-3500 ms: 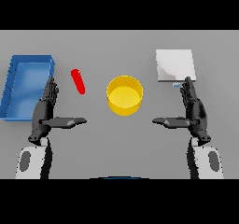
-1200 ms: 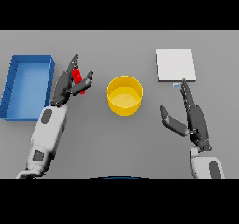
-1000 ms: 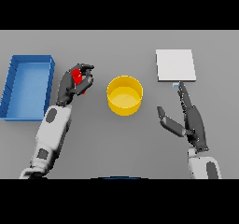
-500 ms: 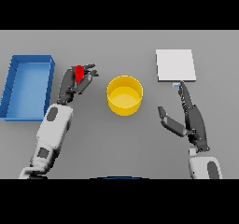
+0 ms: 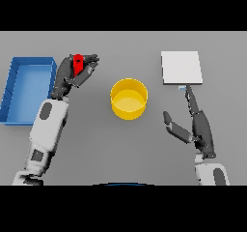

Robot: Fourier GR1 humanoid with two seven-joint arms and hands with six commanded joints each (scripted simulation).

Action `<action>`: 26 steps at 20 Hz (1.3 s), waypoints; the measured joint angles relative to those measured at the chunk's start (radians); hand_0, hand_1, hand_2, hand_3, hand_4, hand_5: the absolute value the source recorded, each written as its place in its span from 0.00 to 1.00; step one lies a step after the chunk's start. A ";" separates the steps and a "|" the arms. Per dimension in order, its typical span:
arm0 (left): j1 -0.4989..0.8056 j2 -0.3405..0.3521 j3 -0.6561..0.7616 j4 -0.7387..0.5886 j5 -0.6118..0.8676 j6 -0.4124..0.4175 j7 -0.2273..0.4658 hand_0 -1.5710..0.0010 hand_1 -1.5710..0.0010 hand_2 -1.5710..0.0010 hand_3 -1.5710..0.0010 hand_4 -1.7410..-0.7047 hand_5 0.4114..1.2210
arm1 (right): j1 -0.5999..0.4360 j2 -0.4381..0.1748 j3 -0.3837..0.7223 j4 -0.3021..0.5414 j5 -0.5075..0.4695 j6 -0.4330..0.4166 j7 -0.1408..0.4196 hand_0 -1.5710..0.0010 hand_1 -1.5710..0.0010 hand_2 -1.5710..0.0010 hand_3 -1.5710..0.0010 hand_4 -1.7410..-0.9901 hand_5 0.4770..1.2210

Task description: Pick up the red beaker and tilt it to pour out 1 green nut into yellow bowl. Pick up the yellow bowl and place it on the metallic measuring scale.

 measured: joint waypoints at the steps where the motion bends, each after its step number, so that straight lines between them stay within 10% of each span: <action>1: 0.004 0.008 -0.007 -0.010 -0.009 -0.004 0.006 0.01 0.01 0.01 0.01 0.02 0.89 | 0.000 -0.005 -0.001 0.002 0.000 0.003 -0.012 1.00 1.00 1.00 1.00 0.69 0.25; 21: -0.213 0.213 -0.517 -0.091 -0.637 -0.218 0.279 0.00 0.00 0.00 0.00 0.05 0.98 | 0.007 0.007 0.013 -0.016 -0.001 0.015 0.042 1.00 1.00 1.00 1.00 0.73 0.27; 26: -0.323 0.250 -0.652 -0.028 -0.786 -0.326 0.233 0.00 0.00 0.00 0.14 0.02 0.99 | 0.026 0.021 0.009 -0.022 -0.030 0.022 0.050 1.00 1.00 1.00 1.00 0.72 0.24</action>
